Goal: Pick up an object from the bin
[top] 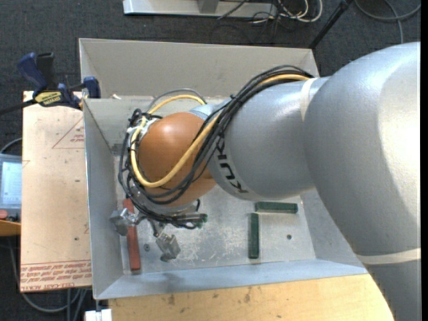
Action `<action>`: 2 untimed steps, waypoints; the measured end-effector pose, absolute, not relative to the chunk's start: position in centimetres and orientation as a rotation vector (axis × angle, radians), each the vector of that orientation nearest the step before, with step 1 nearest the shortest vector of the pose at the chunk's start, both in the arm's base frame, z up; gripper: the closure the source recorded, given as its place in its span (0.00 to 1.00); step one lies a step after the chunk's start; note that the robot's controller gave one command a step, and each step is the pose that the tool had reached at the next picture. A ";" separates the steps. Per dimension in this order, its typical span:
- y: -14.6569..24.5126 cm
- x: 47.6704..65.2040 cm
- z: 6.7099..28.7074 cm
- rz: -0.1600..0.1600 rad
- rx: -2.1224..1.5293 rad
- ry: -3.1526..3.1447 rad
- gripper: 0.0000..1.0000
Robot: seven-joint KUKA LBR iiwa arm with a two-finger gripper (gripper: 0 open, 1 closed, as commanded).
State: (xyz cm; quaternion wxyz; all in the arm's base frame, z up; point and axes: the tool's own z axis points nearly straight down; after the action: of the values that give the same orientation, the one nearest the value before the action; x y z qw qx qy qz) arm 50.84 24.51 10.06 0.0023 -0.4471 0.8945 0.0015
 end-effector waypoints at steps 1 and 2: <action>24.7 51.6 10.3 0.003 -1.887 2.508 0.00; 25.1 53.0 7.0 -0.004 -2.183 2.264 0.00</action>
Offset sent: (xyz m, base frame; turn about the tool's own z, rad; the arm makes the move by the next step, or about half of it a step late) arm 0.0078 0.0005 0.0028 -0.3661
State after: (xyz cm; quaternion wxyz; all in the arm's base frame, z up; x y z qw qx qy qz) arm 52.99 25.06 6.97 -0.0017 -0.6941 0.7199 -0.0013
